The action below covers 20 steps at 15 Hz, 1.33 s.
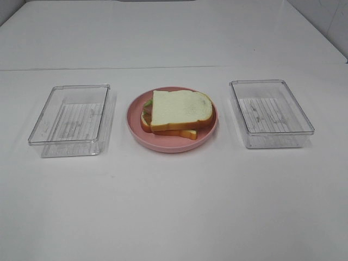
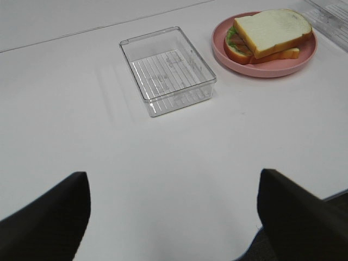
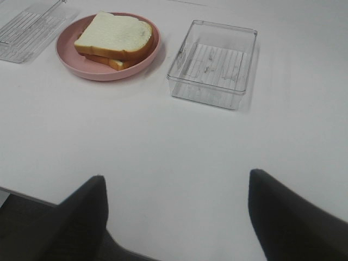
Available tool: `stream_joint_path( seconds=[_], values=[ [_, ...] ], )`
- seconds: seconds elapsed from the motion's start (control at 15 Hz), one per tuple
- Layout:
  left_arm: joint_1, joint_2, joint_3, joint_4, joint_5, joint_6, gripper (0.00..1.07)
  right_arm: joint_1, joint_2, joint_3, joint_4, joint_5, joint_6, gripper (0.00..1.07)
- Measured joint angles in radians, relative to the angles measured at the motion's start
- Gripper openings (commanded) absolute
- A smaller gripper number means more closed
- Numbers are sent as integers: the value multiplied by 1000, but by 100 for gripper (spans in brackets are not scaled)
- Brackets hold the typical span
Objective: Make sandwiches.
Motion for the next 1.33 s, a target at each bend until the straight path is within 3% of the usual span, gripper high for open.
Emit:
stream_joint_path(
  seconds=[0.27,0.4,0.73,1.33],
  values=[
    [0,0,0,0,0,1,80,0,0,0,2,0,-1,69],
    [79,0,0,0,0,1,80,-18,0,0,5,0,-1,69],
    [291,0,0,0,0,1,80,-232,-11,0,7,-1,-1,69],
    [294,0,0,0,0,2,80,-235,-11,0,14,-1,-1,69]
  ],
)
